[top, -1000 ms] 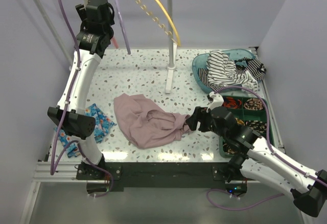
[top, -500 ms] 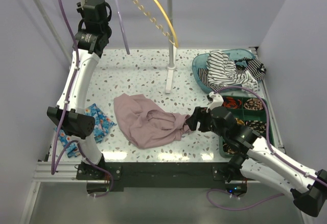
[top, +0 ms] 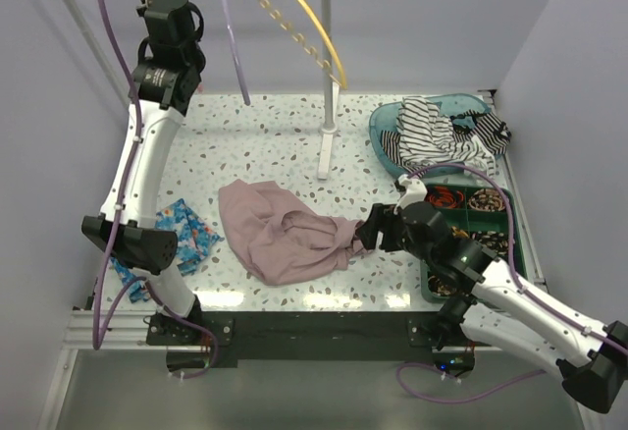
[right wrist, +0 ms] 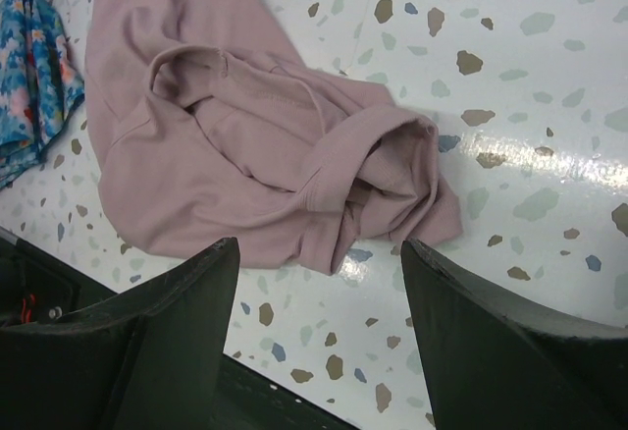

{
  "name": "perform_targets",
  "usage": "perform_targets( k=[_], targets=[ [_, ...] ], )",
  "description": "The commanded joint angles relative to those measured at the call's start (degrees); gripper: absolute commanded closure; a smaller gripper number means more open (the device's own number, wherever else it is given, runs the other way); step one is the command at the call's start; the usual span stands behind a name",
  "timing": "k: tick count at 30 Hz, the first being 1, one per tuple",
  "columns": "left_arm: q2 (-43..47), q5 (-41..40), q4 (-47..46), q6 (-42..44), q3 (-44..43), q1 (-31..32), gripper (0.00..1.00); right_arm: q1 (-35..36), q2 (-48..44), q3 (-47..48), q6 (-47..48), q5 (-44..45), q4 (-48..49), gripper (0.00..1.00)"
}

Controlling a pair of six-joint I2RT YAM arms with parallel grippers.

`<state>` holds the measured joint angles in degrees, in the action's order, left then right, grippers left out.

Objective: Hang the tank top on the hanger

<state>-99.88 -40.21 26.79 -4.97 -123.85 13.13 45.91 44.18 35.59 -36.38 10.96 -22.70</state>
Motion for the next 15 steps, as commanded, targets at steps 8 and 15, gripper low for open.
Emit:
perform_targets(
  k=[8,15],
  targets=[
    [10.3,3.6,-7.4,3.3,5.1,-0.4,1.0,0.3,1.7,3.7,2.3,1.1,2.7,0.29],
    [18.6,7.5,-8.2,1.3,16.0,-0.4,1.0,0.1,1.3,4.0,2.4,2.9,2.7,0.29]
  ],
)
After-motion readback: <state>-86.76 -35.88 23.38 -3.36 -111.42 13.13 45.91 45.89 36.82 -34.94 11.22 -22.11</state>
